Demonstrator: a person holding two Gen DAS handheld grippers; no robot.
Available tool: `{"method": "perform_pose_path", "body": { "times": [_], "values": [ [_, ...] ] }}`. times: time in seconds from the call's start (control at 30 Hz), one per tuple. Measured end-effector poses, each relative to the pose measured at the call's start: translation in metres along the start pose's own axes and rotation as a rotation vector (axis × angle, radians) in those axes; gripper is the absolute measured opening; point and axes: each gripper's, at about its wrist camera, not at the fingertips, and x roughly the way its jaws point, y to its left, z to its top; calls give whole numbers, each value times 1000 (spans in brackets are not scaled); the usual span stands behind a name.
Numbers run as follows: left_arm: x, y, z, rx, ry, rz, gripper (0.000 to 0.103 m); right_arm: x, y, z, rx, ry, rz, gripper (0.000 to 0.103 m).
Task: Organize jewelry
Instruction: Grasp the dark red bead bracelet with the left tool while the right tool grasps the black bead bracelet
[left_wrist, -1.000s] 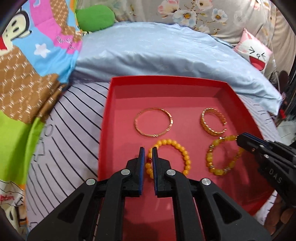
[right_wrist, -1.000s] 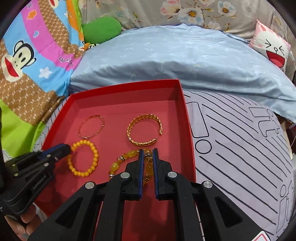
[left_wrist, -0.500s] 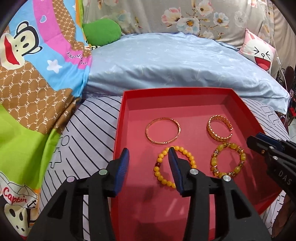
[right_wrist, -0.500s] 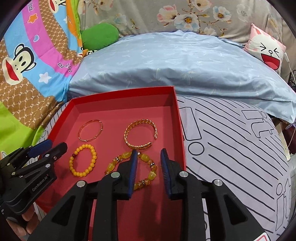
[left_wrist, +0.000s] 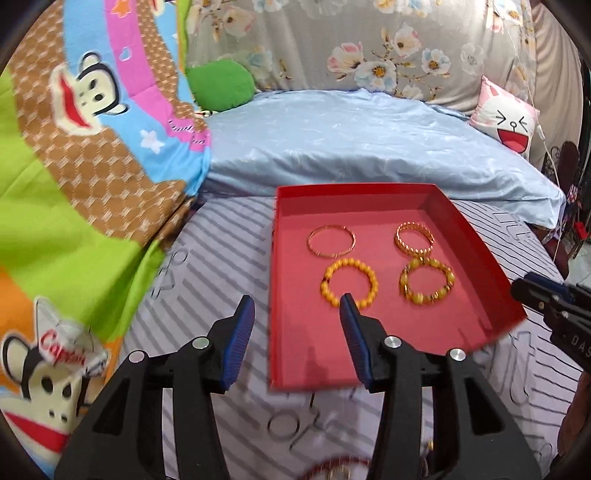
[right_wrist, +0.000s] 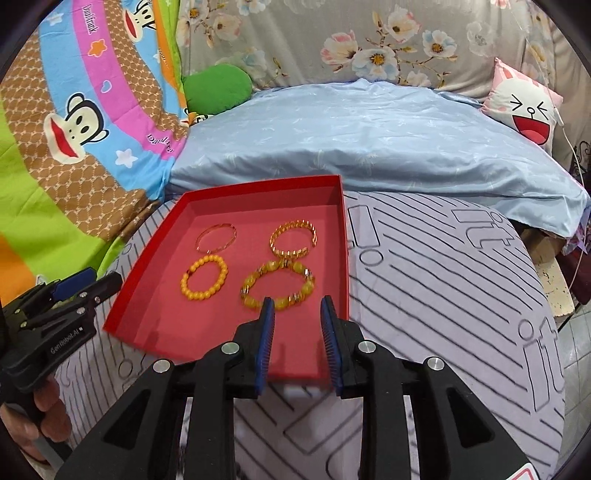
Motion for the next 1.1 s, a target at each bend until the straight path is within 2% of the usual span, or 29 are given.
{"method": "perform_pose_path", "body": {
  "times": [0.23, 0.5, 0.83, 1.1],
  "values": [
    [-24, 7, -47, -27, 33, -1, 46, -24, 14, -53, -39, 35, -10, 26],
    [-30, 11, -94, -78, 83, -25, 46, -20, 27, -103, -41, 119, 9, 26],
    [-28, 20, -120, -120, 108, -20, 46, -12, 42, -117, -68, 131, -5, 26],
    [-23, 15, -126, -104, 112, -35, 45, -9, 46, -121, -99, 117, -42, 19]
  ]
}}
